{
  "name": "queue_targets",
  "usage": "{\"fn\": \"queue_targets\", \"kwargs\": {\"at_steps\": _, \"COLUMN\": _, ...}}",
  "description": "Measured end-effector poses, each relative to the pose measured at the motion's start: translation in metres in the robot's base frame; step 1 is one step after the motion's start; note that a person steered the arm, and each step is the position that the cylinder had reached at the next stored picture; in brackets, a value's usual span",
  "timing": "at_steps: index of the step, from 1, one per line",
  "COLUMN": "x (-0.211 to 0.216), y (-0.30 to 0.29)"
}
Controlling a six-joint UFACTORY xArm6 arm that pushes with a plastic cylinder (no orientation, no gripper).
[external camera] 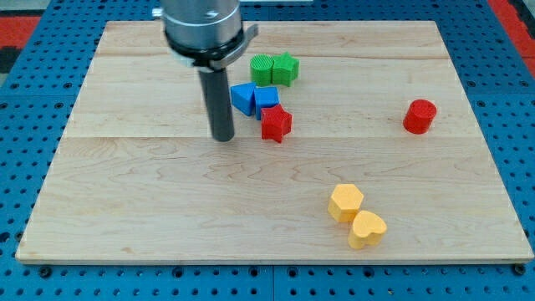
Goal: Slide the red star to the left of the red circle
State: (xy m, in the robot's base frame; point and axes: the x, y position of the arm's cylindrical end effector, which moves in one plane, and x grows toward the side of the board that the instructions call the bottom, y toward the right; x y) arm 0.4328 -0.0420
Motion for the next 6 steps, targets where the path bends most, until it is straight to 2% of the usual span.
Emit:
{"fn": "queue_targets", "kwargs": {"at_steps": 1, "x": -0.001, "y": 0.087}}
{"fn": "queue_targets", "kwargs": {"at_steps": 2, "x": -0.011, "y": 0.118}}
{"fn": "queue_targets", "kwargs": {"at_steps": 3, "x": -0.012, "y": 0.066}}
{"fn": "queue_targets", "kwargs": {"at_steps": 4, "x": -0.036, "y": 0.11}}
{"fn": "queue_targets", "kwargs": {"at_steps": 5, "x": -0.034, "y": 0.18}}
{"fn": "queue_targets", "kwargs": {"at_steps": 6, "x": -0.032, "y": 0.17}}
